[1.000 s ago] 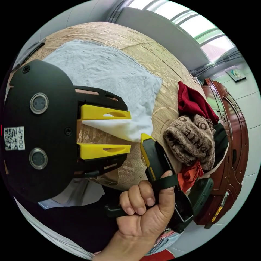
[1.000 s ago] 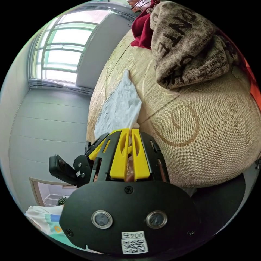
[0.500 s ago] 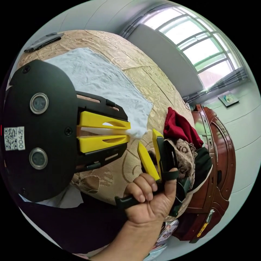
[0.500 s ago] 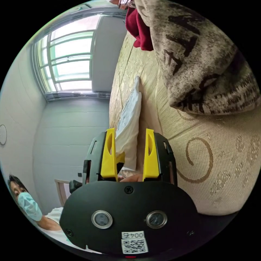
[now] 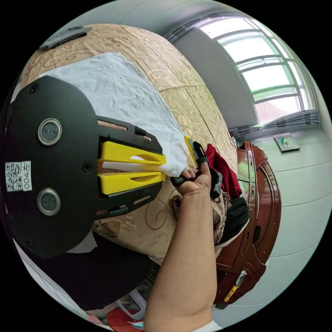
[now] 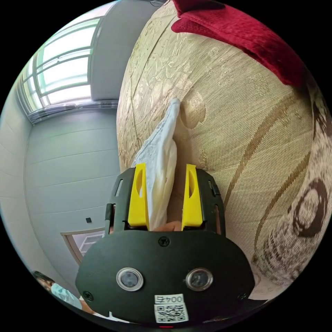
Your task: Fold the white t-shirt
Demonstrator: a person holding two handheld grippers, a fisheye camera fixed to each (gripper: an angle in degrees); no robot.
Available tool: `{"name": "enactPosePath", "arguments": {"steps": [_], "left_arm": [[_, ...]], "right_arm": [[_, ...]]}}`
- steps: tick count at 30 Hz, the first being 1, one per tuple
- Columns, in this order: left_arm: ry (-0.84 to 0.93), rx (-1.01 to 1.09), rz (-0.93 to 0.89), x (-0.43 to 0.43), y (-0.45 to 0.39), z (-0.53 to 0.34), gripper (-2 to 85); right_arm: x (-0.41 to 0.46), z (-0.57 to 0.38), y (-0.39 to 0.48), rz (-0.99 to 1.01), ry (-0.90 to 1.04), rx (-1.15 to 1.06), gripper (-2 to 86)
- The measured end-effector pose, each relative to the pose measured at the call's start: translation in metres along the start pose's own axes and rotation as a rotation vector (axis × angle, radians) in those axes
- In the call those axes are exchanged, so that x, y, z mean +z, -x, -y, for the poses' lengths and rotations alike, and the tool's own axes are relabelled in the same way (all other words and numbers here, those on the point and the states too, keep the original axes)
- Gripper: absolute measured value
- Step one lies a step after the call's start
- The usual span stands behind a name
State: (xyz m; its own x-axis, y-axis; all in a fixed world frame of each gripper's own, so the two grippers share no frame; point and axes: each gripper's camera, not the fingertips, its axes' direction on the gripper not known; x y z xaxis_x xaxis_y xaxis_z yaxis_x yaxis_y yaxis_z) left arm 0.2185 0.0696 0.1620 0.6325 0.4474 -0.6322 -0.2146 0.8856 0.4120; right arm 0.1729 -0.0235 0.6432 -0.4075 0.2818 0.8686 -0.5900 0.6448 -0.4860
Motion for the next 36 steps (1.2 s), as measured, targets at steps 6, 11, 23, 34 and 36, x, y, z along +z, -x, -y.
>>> {"name": "enactPosePath", "arguments": {"steps": [6,11,23,34,36], "left_arm": [[-0.035,-0.100,-0.029,-0.030,0.049,-0.010,2.8],[-0.120,-0.282,-0.047,-0.078,0.107,-0.035,2.8],[-0.361,-0.954,-0.134,-0.212,0.286,-0.205,3.0],[-0.416,-1.246,-0.186,-0.242,0.384,-0.326,2.9],[-0.421,-1.317,-0.234,-0.238,0.395,-0.345,2.9]], "right_arm": [[0.046,0.015,0.026,-0.054,0.013,-0.081,4.9],[0.091,-0.017,0.117,-0.126,-0.040,-0.202,4.5],[0.382,-0.148,0.392,-0.559,-0.003,-0.641,4.4],[0.663,-0.245,0.456,-0.930,0.103,-0.848,4.6],[0.696,-0.258,0.456,-0.990,0.139,-0.886,5.3]]}}
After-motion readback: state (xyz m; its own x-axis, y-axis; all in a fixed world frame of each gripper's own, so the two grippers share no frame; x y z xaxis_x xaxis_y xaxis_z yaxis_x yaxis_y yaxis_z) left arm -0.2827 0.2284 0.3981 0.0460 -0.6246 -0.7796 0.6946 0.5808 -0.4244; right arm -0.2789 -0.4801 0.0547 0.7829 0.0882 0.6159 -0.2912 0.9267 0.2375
